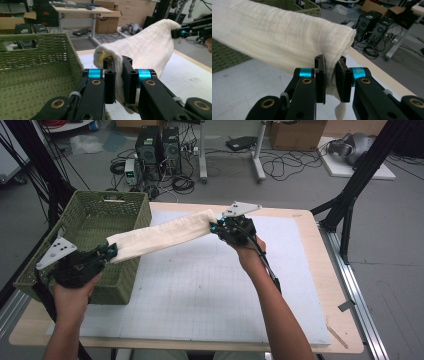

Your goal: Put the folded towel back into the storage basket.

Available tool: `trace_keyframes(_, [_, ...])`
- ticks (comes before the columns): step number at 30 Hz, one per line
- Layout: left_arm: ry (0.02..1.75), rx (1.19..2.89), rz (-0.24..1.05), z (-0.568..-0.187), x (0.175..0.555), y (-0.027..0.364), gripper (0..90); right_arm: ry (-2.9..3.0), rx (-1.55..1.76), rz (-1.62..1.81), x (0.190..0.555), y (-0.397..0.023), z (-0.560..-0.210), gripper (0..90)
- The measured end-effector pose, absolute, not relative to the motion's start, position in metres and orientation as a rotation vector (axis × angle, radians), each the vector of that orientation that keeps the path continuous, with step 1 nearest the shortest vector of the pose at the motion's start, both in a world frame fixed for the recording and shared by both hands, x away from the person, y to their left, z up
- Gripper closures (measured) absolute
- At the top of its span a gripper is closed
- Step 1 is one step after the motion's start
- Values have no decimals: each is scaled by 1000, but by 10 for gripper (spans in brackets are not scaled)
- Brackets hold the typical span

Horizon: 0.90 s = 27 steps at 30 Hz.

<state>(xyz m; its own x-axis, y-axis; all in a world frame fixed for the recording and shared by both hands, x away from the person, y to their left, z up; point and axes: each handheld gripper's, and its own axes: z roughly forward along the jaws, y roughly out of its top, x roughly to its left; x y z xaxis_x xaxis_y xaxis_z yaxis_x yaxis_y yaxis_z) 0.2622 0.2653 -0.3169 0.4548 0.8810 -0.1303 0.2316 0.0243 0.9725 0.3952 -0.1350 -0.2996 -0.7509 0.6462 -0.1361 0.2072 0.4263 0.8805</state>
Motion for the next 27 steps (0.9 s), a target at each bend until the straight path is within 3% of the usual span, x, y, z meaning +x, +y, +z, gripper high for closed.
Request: trace_keyframes(27, [1162, 1335, 758, -312, 237, 341, 824, 2220, 571, 1530, 425, -45, -289, 808])
